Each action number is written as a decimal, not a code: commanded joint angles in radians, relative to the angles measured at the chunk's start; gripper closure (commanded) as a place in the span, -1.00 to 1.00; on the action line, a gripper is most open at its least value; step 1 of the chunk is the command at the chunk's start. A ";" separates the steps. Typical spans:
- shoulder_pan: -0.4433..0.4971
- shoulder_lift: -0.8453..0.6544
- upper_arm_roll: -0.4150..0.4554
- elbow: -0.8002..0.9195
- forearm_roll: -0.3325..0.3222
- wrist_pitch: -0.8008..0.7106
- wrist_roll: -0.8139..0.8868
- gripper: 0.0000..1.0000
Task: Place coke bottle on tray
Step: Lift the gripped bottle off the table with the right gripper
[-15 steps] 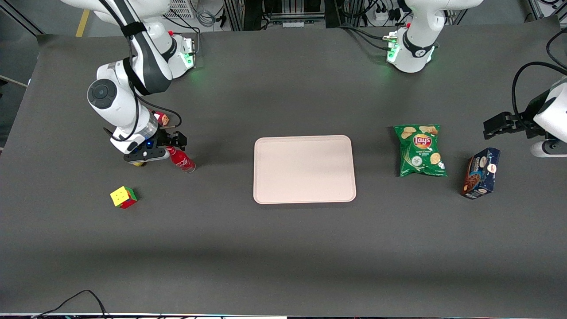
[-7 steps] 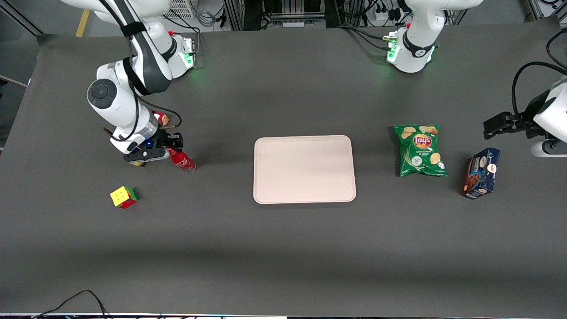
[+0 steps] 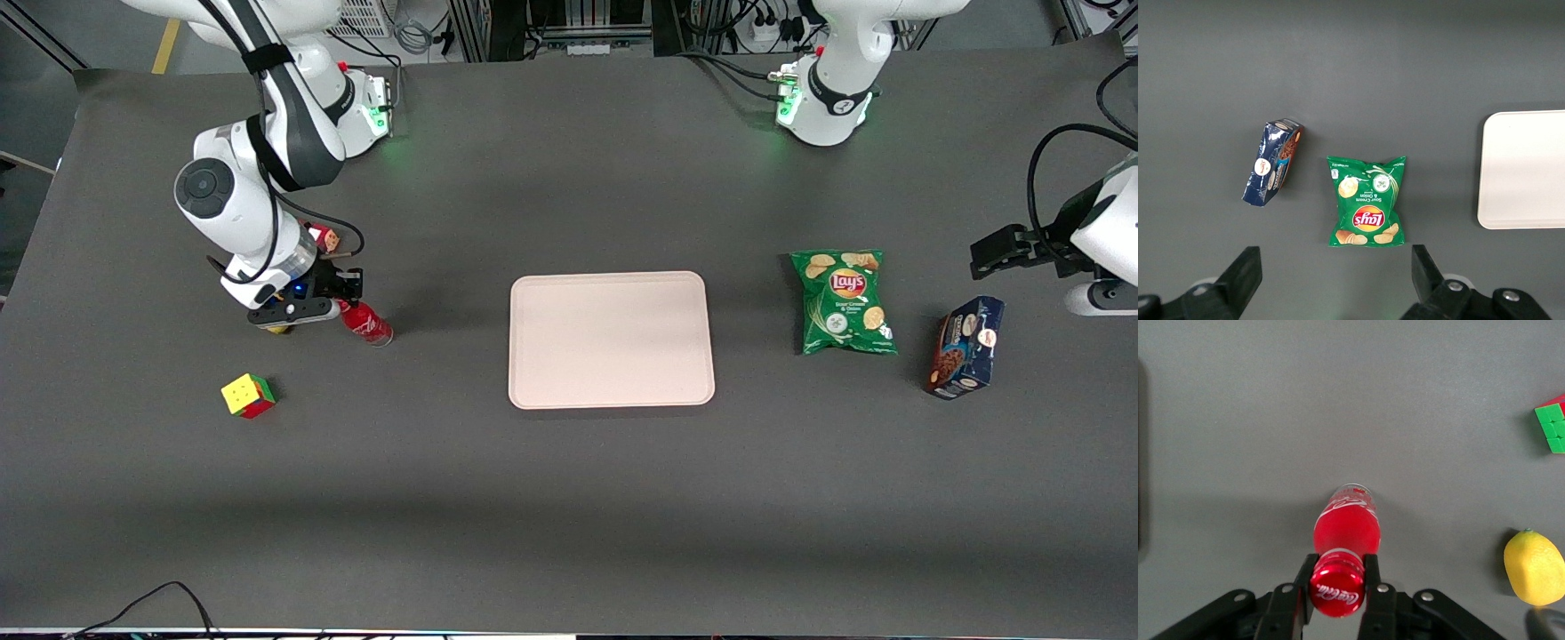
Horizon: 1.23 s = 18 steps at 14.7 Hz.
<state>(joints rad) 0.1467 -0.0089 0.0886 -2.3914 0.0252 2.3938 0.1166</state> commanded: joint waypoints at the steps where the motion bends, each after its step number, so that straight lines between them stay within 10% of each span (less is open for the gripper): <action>1: -0.003 -0.054 0.005 0.030 0.004 -0.068 0.001 1.00; 10: -0.003 -0.105 0.043 0.339 0.004 -0.478 0.058 1.00; 18: -0.003 0.093 0.249 0.749 0.005 -0.679 0.383 1.00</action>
<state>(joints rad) 0.1473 -0.0595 0.2579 -1.8546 0.0261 1.7997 0.3575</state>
